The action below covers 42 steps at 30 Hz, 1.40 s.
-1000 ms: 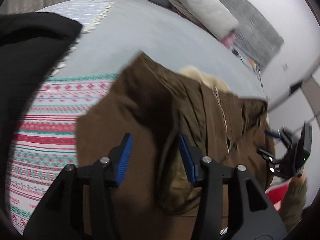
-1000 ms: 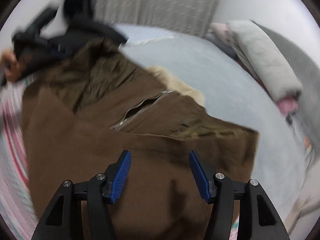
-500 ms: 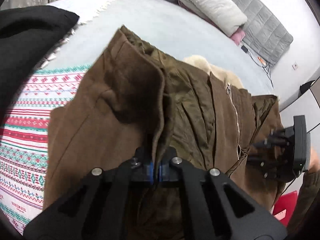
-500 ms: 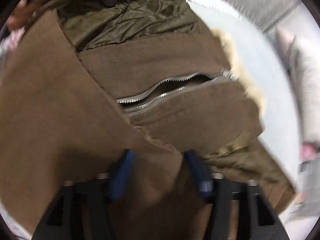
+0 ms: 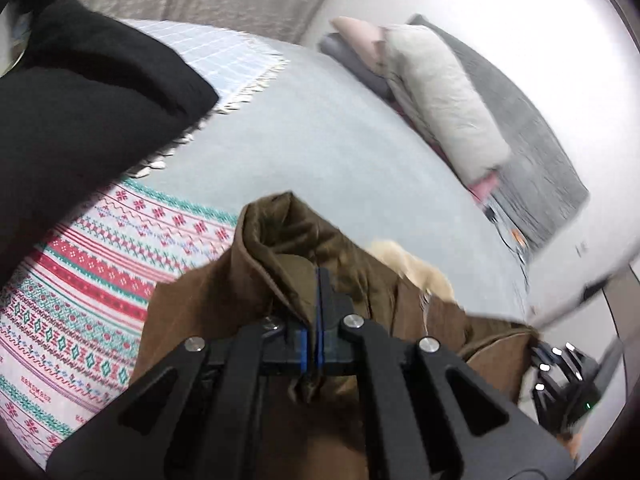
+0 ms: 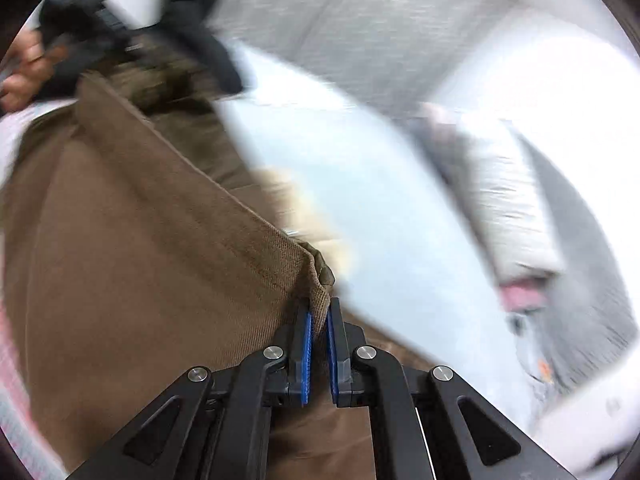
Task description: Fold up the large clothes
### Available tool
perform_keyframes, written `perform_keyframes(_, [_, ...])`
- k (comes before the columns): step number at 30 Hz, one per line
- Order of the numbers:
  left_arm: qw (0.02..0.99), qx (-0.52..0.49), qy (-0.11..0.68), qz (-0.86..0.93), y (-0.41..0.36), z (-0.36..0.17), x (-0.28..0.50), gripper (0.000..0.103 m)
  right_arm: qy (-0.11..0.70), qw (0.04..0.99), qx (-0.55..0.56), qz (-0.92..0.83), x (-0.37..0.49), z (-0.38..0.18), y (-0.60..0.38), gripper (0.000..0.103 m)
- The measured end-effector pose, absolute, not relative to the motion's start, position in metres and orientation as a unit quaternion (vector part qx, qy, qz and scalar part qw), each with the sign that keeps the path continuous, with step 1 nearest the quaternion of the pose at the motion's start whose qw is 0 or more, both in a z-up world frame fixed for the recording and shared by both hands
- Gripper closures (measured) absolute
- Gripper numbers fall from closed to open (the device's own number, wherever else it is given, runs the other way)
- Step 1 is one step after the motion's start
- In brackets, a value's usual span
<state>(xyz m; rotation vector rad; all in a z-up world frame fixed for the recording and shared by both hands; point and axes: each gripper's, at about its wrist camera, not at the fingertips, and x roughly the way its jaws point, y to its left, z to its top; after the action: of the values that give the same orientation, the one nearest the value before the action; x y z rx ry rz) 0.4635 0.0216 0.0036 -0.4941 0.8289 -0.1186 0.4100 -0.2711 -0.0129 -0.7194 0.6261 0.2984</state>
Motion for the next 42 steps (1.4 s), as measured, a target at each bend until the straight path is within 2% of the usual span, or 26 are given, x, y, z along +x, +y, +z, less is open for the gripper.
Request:
perform_keyframes(4, [0.88,-0.229,0.416,-0.003,0.008,-0.013,0.515,0.098,0.303,0.897,-0.32,0.034,0.455,-0.015,-0.282,0.098])
perform_keyframes(6, [0.867,-0.236,0.439,0.022,0.0,-0.031,0.537,0.098,0.338,0.895,-0.29,0.021,0.485,-0.033,-0.289,0.098])
perform_keyframes(10, [0.867,-0.163,0.468,0.05,-0.024,-0.071,0.558,0.096,0.401,0.87,-0.288,0.003,0.531,-0.092,-0.294,0.098])
perform_keyframes(13, [0.851,-0.193,0.488,0.026,-0.014,-0.098,0.567,0.088,0.441,0.861,-0.251,0.02,0.543,-0.132,-0.306,0.097])
perform_keyframes(18, [0.843,-0.258,0.472,-0.025,0.007,-0.079,0.562,0.079,0.445,0.867,-0.222,0.039,0.542,-0.143,-0.322,0.095])
perform_keyframes(19, [0.844,-0.274,0.46,-0.036,0.014,-0.072,0.558,0.076,0.447,0.866,-0.221,0.043,0.54,-0.144,-0.325,0.093])
perform_keyframes(21, [0.843,-0.294,0.449,-0.045,0.032,-0.06,0.553,0.069,0.447,0.869,-0.21,0.041,0.532,-0.135,-0.334,0.079])
perform_keyframes(23, [0.838,-0.32,0.44,-0.038,0.059,-0.052,0.548,0.066,0.44,0.881,-0.172,0.04,0.529,-0.117,-0.345,0.057])
perform_keyframes(27, [0.833,-0.346,0.431,-0.026,0.104,-0.042,0.536,0.064,0.415,0.906,-0.071,0.04,0.513,-0.085,-0.375,0.041])
perform_keyframes(28, [0.837,-0.342,0.428,-0.023,0.113,-0.04,0.531,0.06,0.413,0.908,-0.056,0.04,0.507,-0.079,-0.385,0.038])
perform_keyframes(31, [0.853,-0.287,0.435,-0.034,0.125,-0.038,0.52,0.046,0.421,0.905,-0.05,0.04,0.491,-0.068,-0.411,0.037])
perform_keyframes(33, [0.861,-0.23,0.452,-0.04,0.119,-0.044,0.516,0.044,0.432,0.899,-0.056,0.051,0.477,-0.068,-0.429,0.035])
perform_keyframes(37, [0.843,-0.169,0.507,-0.058,0.094,-0.072,0.523,0.043,0.459,0.884,-0.018,0.084,0.459,-0.081,-0.453,0.033])
perform_keyframes(42, [0.848,-0.091,0.518,-0.062,0.051,-0.089,0.525,0.044,0.484,0.867,0.027,0.114,0.471,-0.106,-0.446,0.036])
